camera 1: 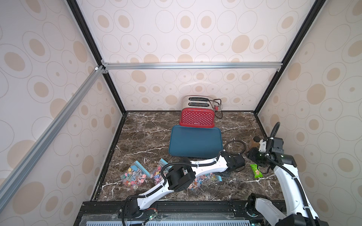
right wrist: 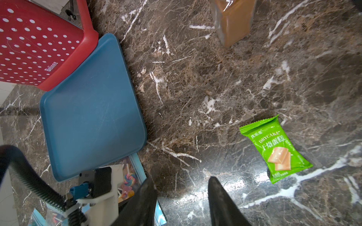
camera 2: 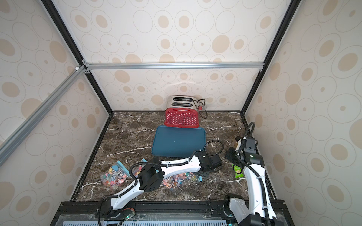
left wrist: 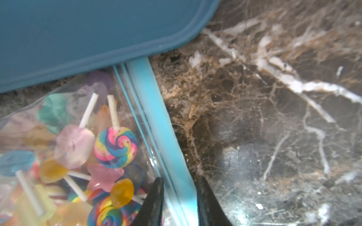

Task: Pour candies out of the ziploc bag
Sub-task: Adjust the ziploc bag at the center of the board.

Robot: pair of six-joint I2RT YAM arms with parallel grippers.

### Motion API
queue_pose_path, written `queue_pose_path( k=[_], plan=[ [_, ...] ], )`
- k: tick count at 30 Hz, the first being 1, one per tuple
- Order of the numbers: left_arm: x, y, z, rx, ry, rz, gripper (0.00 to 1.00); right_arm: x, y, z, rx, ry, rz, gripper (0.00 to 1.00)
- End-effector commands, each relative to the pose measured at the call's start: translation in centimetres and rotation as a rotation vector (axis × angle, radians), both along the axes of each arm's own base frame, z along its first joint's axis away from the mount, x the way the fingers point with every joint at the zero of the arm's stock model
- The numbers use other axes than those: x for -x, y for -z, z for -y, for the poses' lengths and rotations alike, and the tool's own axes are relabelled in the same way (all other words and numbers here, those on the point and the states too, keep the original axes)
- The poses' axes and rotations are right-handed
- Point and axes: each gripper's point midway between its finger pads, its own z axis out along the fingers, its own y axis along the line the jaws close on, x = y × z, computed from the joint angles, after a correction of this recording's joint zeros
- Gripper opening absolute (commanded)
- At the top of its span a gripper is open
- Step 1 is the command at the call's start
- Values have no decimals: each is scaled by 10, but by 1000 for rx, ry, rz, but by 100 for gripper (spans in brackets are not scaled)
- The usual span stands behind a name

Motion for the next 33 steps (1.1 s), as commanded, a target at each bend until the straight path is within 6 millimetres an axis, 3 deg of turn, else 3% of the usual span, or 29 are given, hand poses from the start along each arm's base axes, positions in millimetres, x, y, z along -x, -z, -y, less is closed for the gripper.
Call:
queue_pose_path(
  k=[1,8,13,19,27,33],
  plan=[
    [-4,7,-15,-67,-47,1,26,2,3,-1,1,-16,2,48],
    [-3,12,-30,-114,-65,-4,18,2,3,-1,2,-17,3,48],
    [-3,11,-34,-121,-71,-3,2,2,3,-1,3,-18,3,48],
    [-5,-15,-22,-38,-21,23,0,2,6,-8,-24,-46,2,48],
    [2,-60,-29,110,105,61,0,0,19,-38,-125,-142,-38,51],
    [0,-55,-41,332,115,24,0,5,49,-89,-169,-293,-125,52]
  ],
)
